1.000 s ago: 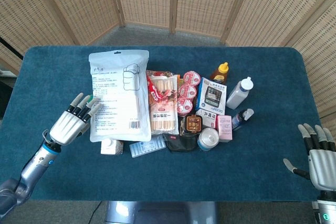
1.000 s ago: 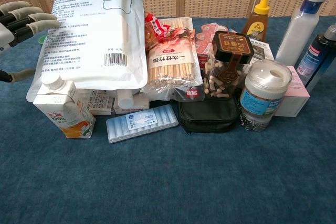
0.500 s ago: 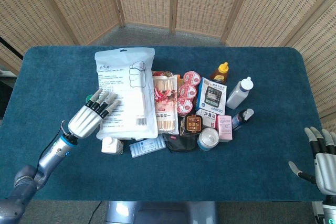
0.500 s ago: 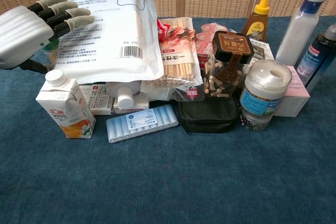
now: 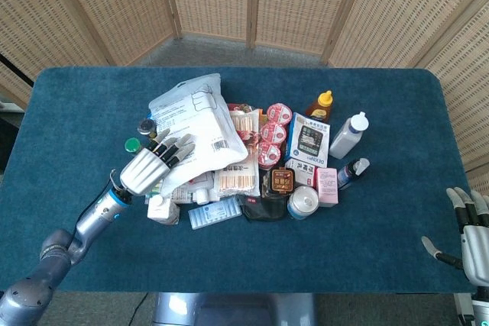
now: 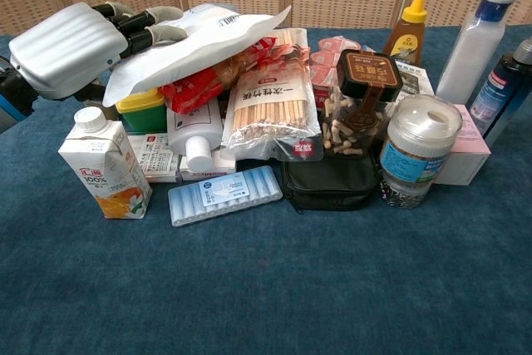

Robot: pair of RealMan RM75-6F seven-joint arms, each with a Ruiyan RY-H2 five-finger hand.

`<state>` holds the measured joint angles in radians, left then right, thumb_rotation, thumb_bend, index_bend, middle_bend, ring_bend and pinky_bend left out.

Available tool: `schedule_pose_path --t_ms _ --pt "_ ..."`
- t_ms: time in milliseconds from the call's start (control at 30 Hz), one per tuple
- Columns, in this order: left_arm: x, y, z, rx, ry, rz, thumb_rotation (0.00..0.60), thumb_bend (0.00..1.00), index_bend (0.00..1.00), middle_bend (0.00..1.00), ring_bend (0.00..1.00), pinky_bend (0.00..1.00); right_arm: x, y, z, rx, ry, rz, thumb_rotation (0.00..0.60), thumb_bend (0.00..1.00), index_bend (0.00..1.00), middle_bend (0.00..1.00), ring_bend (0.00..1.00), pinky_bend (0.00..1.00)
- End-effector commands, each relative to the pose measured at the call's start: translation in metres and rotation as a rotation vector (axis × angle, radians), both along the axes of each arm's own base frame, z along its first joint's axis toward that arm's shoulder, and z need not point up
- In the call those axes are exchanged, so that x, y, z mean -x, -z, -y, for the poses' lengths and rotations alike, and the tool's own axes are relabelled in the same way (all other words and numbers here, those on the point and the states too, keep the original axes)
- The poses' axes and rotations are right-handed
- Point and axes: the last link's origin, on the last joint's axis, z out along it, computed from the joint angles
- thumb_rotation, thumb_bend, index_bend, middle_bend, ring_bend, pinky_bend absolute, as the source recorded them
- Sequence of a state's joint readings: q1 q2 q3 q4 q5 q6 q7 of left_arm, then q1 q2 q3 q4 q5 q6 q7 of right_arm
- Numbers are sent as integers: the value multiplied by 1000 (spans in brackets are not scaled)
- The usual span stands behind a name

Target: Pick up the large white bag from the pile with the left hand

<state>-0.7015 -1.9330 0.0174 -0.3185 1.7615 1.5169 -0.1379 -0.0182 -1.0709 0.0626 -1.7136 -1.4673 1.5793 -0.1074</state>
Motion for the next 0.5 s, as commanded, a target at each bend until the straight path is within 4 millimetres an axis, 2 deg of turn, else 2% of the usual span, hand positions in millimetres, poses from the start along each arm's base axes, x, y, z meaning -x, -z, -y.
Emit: schedule_pose_path --t_ms 33,133,233,500 --pt "-6 2 -2 11 -1 20 600 868 521 388 727 611 0 0 0 -1 -3 9 503 227 0 0 0 0" --pt "-11 3 -5 12 -7 56 600 925 688 559 877 775 1 0 0 1 -8 16 507 228 0 0 0 0" --pt "-17 0 -8 -2 -10 93 600 936 786 666 955 862 2 0 -1 2 -8 15 502 227 0 0 0 0" --pt "-35 -23 -19 -44 -3 300 600 937 813 704 973 885 4 2 -3 9 -6 15 504 227 0 0 0 0"
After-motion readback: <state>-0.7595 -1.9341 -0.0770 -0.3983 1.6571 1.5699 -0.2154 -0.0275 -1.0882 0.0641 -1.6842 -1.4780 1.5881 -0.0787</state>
